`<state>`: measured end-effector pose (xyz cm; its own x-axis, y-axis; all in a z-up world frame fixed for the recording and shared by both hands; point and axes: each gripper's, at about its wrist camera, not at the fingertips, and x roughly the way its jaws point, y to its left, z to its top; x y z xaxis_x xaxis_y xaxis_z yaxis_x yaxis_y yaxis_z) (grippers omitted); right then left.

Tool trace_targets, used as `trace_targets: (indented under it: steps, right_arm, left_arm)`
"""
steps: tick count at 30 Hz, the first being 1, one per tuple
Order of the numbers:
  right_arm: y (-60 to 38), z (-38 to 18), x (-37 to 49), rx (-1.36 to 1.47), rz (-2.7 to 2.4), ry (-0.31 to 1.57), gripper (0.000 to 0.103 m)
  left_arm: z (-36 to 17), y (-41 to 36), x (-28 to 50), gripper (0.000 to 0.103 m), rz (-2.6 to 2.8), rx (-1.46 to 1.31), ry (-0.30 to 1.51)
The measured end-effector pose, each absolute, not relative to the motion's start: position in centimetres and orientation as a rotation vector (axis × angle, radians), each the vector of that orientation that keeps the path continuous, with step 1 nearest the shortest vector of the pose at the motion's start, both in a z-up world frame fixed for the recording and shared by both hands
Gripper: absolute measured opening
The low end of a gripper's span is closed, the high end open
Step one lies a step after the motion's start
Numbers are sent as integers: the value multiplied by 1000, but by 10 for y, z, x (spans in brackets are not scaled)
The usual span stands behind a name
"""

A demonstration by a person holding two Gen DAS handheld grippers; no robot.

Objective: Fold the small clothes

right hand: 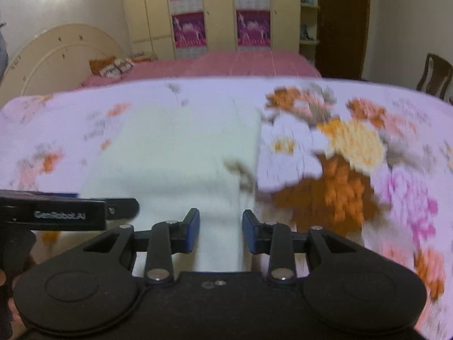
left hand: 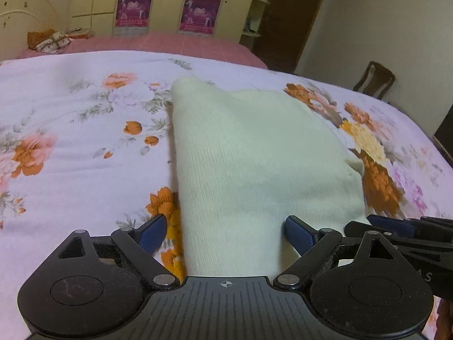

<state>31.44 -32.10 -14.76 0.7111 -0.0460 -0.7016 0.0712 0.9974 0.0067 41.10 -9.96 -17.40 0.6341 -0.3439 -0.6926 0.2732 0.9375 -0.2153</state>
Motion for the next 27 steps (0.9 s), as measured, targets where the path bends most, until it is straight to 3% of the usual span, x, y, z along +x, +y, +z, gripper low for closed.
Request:
trace_targets:
  steps: [11,14,27]
  right_arm:
    - [-330,-151,282,121,-67,803,32]
    - [-328,-148,272,133,-69,792,26]
    - [-322,-139,261,97,-54,773,27]
  left_arm:
    - [-174,-98,380,90,-369,-51,820]
    - [-174,-98,374,90,-372,-46,818]
    - [-173,-96,372,90,-366,-54,822]
